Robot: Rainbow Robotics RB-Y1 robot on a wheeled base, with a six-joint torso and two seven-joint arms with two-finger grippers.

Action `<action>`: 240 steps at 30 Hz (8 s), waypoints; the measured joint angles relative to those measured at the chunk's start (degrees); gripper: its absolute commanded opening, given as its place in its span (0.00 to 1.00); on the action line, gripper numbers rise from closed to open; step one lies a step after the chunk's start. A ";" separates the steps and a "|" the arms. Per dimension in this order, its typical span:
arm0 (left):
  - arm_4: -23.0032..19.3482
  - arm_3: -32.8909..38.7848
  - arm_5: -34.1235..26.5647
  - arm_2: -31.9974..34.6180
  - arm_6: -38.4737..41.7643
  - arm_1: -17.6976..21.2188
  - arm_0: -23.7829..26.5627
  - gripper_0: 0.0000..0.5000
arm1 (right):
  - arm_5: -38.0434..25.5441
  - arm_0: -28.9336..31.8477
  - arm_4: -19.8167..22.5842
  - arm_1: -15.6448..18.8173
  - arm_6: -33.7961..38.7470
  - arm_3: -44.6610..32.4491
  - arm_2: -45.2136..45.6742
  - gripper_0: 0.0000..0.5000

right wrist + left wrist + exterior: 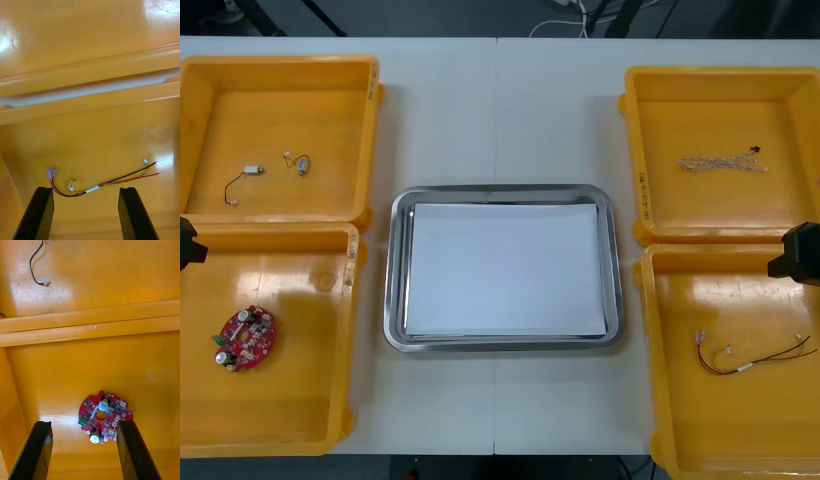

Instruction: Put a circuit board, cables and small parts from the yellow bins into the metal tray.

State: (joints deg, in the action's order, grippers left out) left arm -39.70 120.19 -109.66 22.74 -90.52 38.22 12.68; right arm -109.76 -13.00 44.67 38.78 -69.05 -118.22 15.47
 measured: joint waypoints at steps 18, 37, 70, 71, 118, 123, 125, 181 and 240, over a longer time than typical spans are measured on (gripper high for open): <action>0.00 0.00 0.00 0.00 0.00 0.00 0.00 1.00 | 0.00 0.00 0.00 0.00 0.00 0.00 0.00 1.00; 0.00 0.00 0.00 0.00 0.00 0.00 0.00 1.00 | 0.00 0.00 0.00 0.00 0.00 0.00 0.00 1.00; 0.00 0.00 0.00 0.00 0.00 0.00 0.00 1.00 | 0.00 0.00 0.00 0.00 0.00 0.00 0.00 1.00; 0.00 0.00 0.00 0.00 0.00 0.00 0.00 1.00 | 0.00 0.00 0.00 0.00 0.00 0.00 0.00 1.00; 0.00 0.00 0.00 0.00 0.00 0.00 0.00 1.00 | 0.00 0.00 0.00 0.00 0.00 0.00 0.00 1.00; 0.00 0.00 0.00 0.00 0.00 0.00 0.00 1.00 | 0.00 0.00 0.00 0.00 0.00 0.00 0.00 1.00; 0.00 0.00 0.00 0.00 0.00 0.00 0.00 1.00 | 0.00 0.00 0.00 0.00 0.00 0.00 0.00 1.00; 0.30 -0.63 -0.03 -0.33 0.00 -1.23 -1.76 1.00 | -0.01 1.09 -1.95 -0.06 0.05 0.02 0.00 1.00; 6.44 -0.80 7.77 7.06 25.44 -11.56 -12.02 1.00 | 9.18 17.22 -11.28 -9.17 46.24 -6.89 3.00 1.00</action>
State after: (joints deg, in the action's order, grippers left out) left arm -33.25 119.40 -101.89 29.80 -65.09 26.66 0.67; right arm -100.58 4.22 33.40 29.62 -22.80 -125.11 18.47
